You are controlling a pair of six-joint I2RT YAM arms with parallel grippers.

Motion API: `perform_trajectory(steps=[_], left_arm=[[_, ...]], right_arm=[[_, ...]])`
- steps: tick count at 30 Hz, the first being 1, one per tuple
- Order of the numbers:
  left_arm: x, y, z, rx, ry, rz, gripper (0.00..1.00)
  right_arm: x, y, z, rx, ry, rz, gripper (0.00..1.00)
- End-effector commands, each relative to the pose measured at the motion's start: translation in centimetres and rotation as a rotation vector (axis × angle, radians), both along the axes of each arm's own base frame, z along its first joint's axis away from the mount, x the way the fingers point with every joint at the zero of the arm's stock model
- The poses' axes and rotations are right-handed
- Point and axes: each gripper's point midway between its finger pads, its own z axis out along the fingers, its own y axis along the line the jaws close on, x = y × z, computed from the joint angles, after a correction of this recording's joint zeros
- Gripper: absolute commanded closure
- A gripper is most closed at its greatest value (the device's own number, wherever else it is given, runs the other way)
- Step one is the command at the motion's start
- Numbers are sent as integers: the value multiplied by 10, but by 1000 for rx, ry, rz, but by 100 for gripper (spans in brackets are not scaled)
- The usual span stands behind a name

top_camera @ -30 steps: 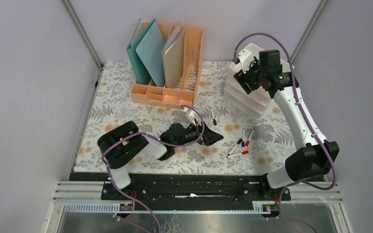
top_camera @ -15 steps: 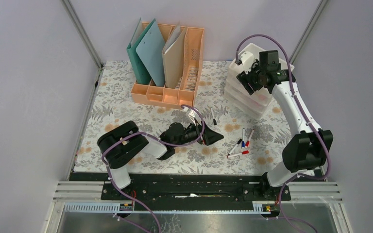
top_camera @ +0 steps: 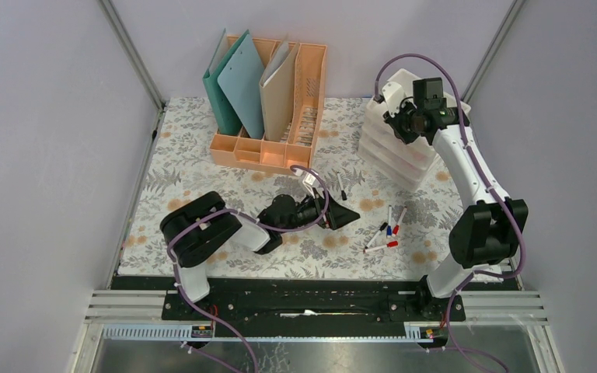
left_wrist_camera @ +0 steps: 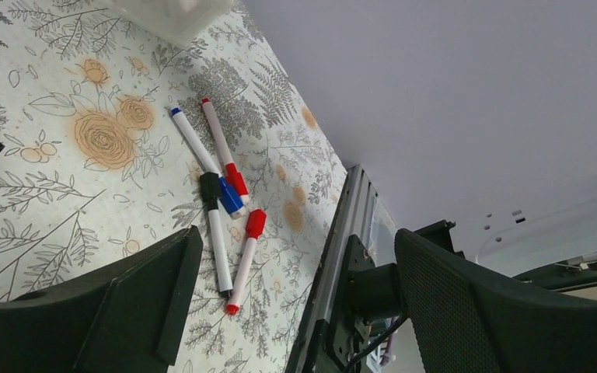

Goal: Organize the desk
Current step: Pick up the storage box from the center of the board.

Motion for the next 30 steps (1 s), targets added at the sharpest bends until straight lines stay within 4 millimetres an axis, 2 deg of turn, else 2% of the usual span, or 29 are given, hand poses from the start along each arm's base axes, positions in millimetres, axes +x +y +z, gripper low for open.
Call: perform_trajectory(steps=[1, 3, 7, 19, 30], left_arm=[[7, -9, 28, -103, -41, -15, 1], [10, -13, 30, -123, -27, -14, 1], [19, -23, 30, -167, 21, -3, 1], [72, -58, 20, -246, 108, 106, 1], [126, -75, -9, -229, 174, 282, 1]], right_arm=[[1, 2, 14, 14, -17, 15, 89], [1, 1, 20, 17, -33, 15, 100], [0, 4, 37, 36, -70, 28, 100], [-6, 15, 82, 137, -128, 58, 100], [-19, 27, 104, 216, -129, 91, 100]])
